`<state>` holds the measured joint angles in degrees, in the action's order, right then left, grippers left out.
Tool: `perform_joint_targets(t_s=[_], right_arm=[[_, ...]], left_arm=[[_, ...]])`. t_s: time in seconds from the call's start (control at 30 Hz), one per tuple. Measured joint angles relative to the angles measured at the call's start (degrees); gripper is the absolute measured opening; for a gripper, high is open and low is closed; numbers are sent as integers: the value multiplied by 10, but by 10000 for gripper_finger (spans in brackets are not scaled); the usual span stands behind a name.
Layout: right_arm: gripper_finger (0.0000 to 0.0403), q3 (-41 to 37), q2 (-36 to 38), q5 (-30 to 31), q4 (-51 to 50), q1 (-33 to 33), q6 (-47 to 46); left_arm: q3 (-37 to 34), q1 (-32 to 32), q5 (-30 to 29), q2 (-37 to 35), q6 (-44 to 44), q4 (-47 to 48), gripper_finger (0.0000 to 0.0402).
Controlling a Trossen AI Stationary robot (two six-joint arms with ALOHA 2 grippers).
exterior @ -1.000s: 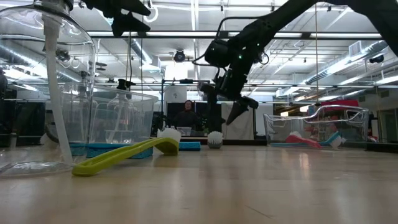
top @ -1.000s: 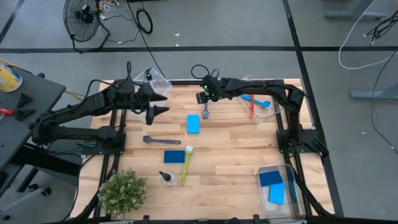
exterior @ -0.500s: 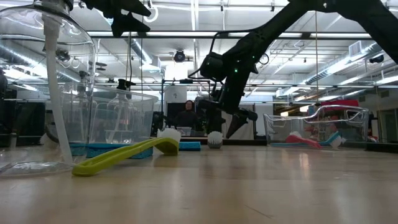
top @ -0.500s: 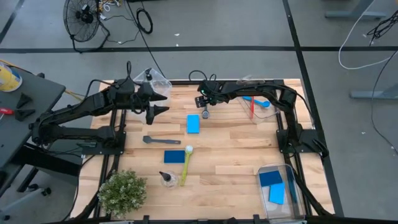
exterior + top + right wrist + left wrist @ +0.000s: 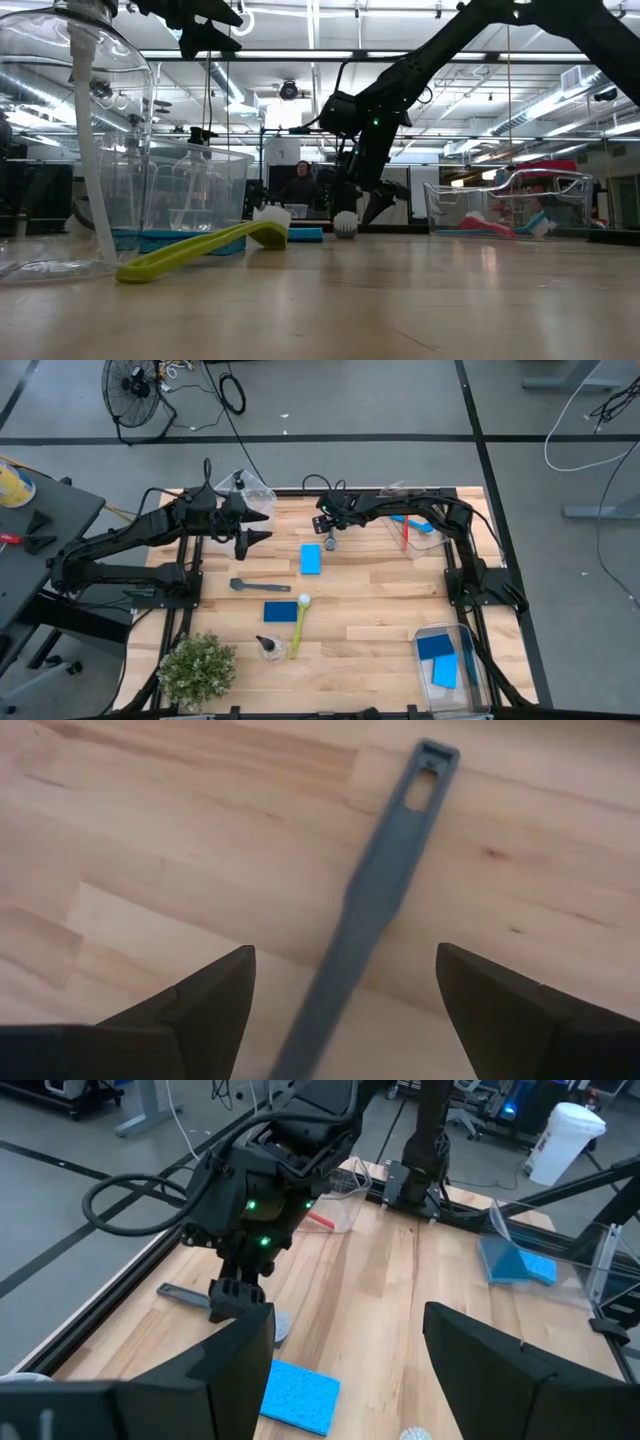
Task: Pick & Place Kitchen Sink Supplies
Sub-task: Put the gray cleaning brush into the top transparent bin
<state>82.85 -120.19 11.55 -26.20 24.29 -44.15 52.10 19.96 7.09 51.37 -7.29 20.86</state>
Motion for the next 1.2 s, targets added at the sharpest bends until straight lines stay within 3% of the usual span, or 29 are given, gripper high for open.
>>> perform_joint_targets(t_s=[0.5, 1.2], right_arm=[[303, 0, -11, -2, 3, 0, 12], [110, 0, -11, -36, 0, 0, -22]], left_arm=[[0, 0, 0, 0, 1, 0, 259], [0, 0, 0, 0, 0, 0, 259]])
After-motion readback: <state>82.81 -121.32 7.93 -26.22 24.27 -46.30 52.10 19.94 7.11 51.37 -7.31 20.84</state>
